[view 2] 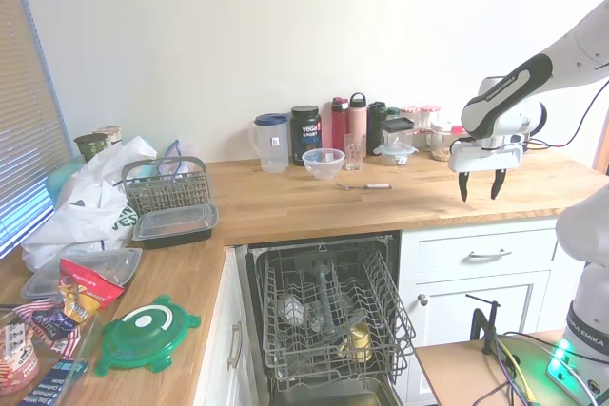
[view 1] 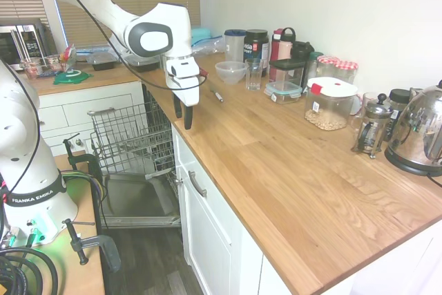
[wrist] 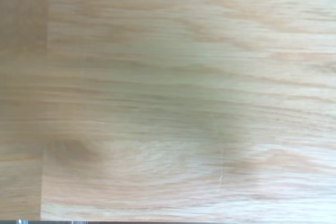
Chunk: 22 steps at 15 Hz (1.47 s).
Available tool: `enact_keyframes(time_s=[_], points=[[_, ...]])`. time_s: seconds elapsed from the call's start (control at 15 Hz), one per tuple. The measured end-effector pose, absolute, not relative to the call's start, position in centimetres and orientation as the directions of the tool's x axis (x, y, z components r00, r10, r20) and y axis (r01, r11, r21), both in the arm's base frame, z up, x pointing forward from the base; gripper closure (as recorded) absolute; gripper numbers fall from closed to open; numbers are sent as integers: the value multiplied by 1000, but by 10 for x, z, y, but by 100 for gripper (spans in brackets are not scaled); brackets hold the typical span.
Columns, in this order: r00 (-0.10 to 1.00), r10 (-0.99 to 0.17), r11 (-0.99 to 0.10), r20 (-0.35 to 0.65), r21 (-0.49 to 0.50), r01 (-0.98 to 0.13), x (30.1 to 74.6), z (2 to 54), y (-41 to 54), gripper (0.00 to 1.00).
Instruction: Put the fork in the dishwasher
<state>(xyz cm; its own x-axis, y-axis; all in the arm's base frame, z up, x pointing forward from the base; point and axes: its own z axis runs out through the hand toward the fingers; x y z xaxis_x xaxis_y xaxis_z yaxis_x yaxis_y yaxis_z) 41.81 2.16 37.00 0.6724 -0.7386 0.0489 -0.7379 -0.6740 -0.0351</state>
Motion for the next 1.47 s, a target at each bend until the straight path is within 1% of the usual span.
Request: enact_keyframes(time_s=[0.2,0.33,0.53,0.73,1.0,1.27,1.47], points=[[675,-737,-676,48,-33,-736,423,379,24,0],[686,-725,-689,69,-46,-723,436,406,33,0],[727,-673,-739,137,-70,-670,458,456,65,0],[777,-600,-797,189,-65,-600,486,475,112,0],[862,-454,-886,227,-15,-463,540,451,186,0],[903,-388,-920,183,-23,-391,601,409,243,0],[927,-340,-940,162,-43,-337,630,396,255,0]])
